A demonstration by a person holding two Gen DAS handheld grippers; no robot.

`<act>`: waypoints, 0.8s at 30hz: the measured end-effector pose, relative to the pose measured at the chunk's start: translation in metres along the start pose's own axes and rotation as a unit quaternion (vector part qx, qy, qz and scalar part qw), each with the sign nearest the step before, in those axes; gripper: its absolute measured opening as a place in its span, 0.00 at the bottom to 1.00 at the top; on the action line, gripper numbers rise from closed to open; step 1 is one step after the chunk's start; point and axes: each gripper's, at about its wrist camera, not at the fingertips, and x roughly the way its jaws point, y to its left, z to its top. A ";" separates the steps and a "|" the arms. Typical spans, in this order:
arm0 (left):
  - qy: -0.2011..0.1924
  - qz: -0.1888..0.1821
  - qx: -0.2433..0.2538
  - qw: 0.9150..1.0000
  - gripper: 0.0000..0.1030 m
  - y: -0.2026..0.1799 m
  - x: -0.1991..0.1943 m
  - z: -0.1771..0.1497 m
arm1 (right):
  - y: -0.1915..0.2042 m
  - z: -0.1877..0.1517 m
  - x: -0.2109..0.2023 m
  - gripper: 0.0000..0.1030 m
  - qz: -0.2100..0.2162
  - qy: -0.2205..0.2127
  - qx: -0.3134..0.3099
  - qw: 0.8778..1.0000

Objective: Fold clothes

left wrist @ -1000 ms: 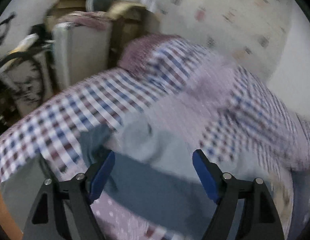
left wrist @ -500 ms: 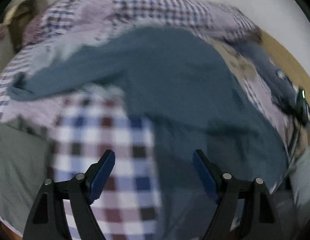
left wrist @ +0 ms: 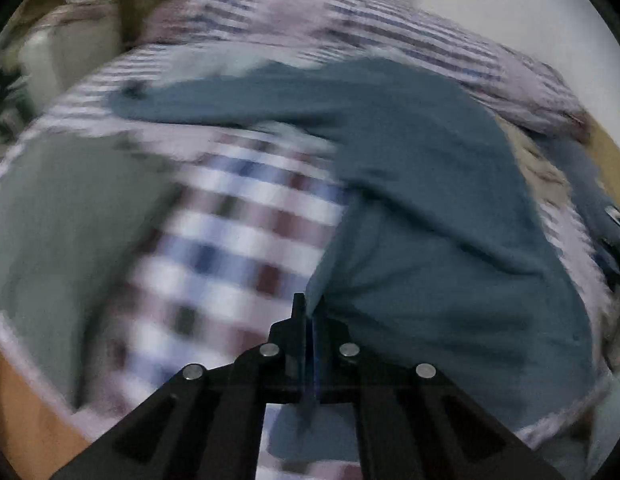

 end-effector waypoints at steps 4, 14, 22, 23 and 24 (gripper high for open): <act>0.052 0.030 -0.073 0.996 0.01 0.040 0.007 -0.011 | -0.003 0.001 0.000 0.68 0.003 0.003 0.007 1.000; 0.068 0.056 -0.080 0.993 0.55 0.026 -0.006 -0.001 | -0.005 -0.008 0.020 0.68 0.015 0.066 0.008 0.998; -0.066 0.018 -0.090 0.994 0.81 -0.004 -0.061 0.029 | 0.030 -0.028 0.043 0.68 0.043 0.130 -0.066 0.988; -0.072 -0.005 -0.085 0.994 0.81 -0.017 -0.060 0.033 | 0.037 -0.031 0.047 0.68 0.043 0.137 -0.079 0.986; -0.076 -0.021 -0.080 0.994 0.81 -0.026 -0.061 0.035 | 0.041 -0.034 0.050 0.68 0.042 0.141 -0.088 0.985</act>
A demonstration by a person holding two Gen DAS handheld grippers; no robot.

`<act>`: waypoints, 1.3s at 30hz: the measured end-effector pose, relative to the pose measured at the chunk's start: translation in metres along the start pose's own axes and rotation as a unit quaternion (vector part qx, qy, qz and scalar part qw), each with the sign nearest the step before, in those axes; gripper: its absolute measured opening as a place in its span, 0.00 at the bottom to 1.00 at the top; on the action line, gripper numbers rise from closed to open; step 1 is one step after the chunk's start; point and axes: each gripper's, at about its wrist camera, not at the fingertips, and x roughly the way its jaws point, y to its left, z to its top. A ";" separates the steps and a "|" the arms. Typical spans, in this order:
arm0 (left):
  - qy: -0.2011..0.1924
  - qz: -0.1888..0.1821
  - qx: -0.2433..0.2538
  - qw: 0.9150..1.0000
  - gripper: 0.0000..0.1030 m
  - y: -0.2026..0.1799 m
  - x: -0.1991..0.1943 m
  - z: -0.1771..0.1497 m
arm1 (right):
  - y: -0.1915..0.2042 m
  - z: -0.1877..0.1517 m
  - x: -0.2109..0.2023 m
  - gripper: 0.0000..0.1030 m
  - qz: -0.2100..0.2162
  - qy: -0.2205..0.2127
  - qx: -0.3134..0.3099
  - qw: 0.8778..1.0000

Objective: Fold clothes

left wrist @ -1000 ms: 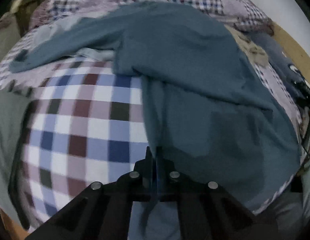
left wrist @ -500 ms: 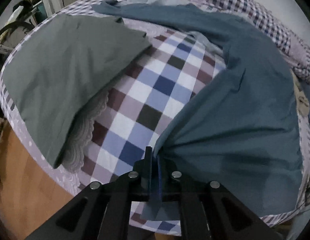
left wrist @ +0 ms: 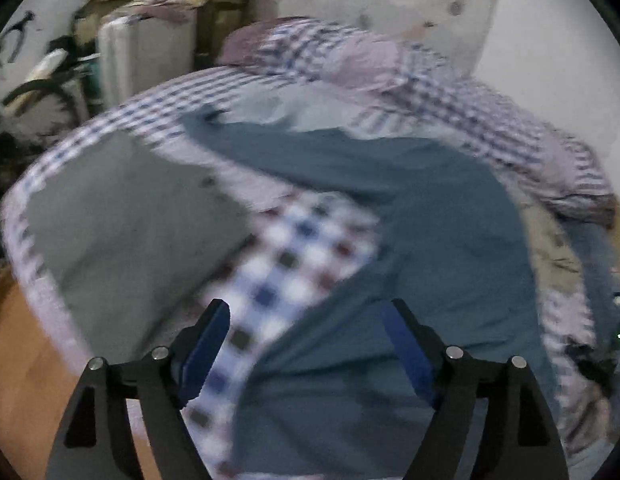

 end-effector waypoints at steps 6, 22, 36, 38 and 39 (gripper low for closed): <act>0.012 -0.130 0.053 0.990 0.81 -0.086 0.038 0.001 | 0.024 -0.003 0.023 0.64 -0.001 0.011 -0.029 1.000; 0.075 -0.129 0.109 0.983 0.71 -0.178 0.161 -0.020 | 0.023 0.016 0.023 0.10 -0.089 -0.003 0.007 0.996; 0.128 -0.176 -0.010 0.976 0.65 -0.148 0.165 0.009 | 0.082 0.059 0.031 0.55 -0.053 -0.073 -0.016 0.996; 0.124 -0.184 -0.018 0.975 0.65 -0.147 0.162 0.014 | 0.100 0.079 0.051 0.56 -0.013 -0.064 -0.041 0.997; 0.124 -0.189 -0.024 0.974 0.65 -0.144 0.160 0.015 | 0.108 0.091 0.065 0.57 0.007 -0.054 -0.050 0.997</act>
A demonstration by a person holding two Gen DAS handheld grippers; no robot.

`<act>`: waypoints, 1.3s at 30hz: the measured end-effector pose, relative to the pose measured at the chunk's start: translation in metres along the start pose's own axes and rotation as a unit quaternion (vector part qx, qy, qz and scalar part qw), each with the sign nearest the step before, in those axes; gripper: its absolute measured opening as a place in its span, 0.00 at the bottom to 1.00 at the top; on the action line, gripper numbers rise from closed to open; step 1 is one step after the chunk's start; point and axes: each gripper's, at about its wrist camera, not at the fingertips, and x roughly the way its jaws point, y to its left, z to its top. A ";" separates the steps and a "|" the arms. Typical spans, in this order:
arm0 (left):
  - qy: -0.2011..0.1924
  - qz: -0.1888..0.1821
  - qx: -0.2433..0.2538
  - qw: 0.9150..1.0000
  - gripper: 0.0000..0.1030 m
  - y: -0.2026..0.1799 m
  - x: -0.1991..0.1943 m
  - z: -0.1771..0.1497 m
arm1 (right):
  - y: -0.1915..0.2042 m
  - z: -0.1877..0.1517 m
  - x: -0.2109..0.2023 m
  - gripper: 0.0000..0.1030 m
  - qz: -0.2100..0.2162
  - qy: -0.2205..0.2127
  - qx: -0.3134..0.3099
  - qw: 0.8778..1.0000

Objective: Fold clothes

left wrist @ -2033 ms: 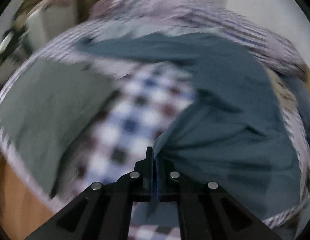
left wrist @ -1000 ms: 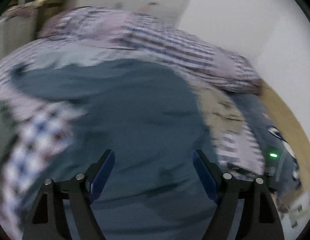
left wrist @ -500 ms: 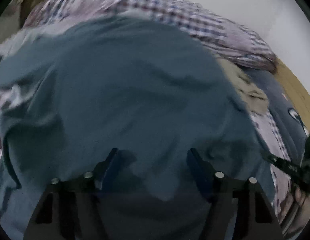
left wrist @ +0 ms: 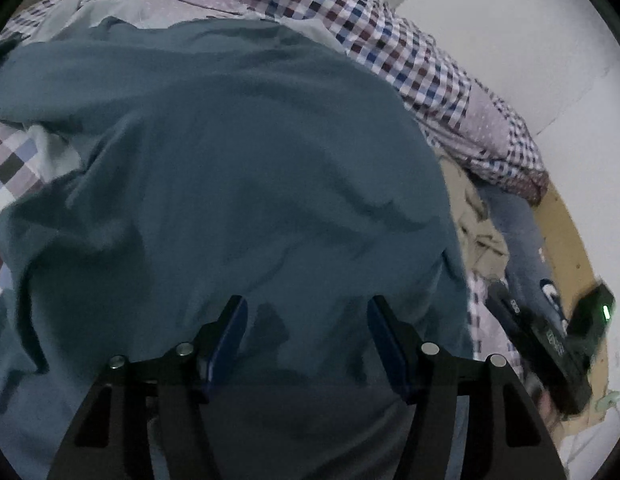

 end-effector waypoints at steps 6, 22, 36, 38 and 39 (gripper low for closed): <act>-0.009 -0.030 -0.038 0.999 0.66 0.014 -0.008 0.008 | 0.020 0.052 0.076 0.58 0.041 0.045 -0.028 0.998; -0.082 -0.063 -0.093 0.990 0.67 0.061 -0.043 0.044 | 0.240 -0.089 0.077 0.13 -0.092 -0.031 -0.563 0.821; -0.076 -0.024 -0.078 0.994 0.67 0.068 -0.038 0.055 | 0.187 -0.054 -0.008 0.60 0.117 0.017 -0.357 0.927; -0.080 -0.027 -0.066 0.994 0.67 0.064 -0.041 0.054 | 0.156 -0.027 -0.011 0.64 0.120 -0.002 -0.267 0.956; -0.083 -0.033 -0.057 0.994 0.67 0.061 -0.043 0.053 | 0.138 -0.014 -0.011 0.64 0.118 -0.011 -0.220 0.968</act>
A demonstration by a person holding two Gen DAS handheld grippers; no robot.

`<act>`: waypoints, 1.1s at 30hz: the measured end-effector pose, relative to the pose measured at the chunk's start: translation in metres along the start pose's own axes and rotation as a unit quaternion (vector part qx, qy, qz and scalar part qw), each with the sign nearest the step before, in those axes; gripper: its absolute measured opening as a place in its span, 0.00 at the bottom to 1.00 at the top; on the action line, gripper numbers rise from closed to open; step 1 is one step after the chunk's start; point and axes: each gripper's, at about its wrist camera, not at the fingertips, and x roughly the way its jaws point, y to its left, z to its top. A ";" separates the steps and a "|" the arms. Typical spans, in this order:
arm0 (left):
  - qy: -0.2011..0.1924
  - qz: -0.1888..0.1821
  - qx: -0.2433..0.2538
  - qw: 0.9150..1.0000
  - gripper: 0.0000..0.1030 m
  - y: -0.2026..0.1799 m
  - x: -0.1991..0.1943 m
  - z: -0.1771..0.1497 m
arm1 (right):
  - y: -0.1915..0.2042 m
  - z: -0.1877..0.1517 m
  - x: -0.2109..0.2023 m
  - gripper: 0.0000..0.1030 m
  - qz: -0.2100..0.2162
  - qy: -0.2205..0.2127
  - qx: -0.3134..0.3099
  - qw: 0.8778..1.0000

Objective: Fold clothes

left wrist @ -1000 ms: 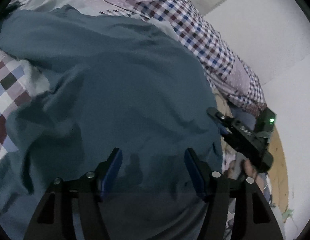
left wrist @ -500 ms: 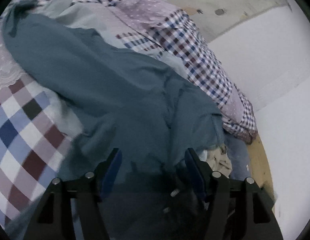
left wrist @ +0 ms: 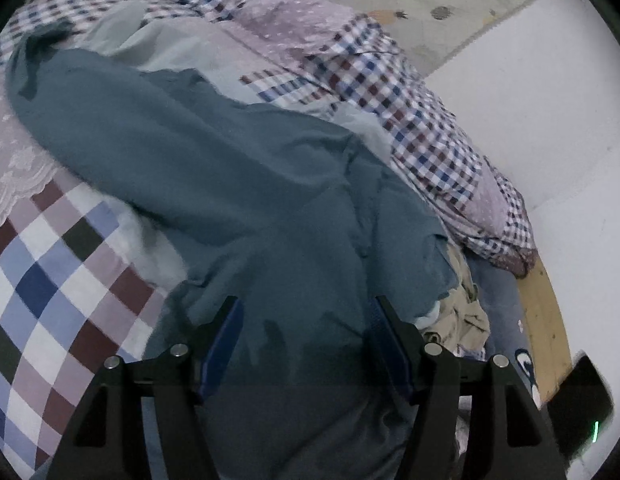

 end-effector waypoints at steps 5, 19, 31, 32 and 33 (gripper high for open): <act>-0.008 -0.030 0.097 0.995 0.67 -0.036 -0.007 -0.011 | -0.083 0.010 0.006 0.66 0.026 -0.003 0.195 0.980; 0.003 -0.004 0.165 0.986 0.68 -0.058 0.016 -0.022 | 0.046 0.109 0.093 0.17 0.144 0.135 0.034 0.980; -0.003 -0.013 0.055 0.998 0.71 -0.016 0.022 -0.006 | -0.053 0.073 0.033 0.63 -0.036 0.071 0.116 0.990; -0.002 -0.005 0.051 0.999 0.71 -0.013 0.023 -0.005 | -0.067 0.064 0.035 0.63 -0.042 0.076 0.134 0.987; 0.000 -0.002 0.044 0.999 0.71 -0.009 0.025 -0.005 | -0.080 0.056 0.037 0.63 -0.040 0.079 0.153 0.984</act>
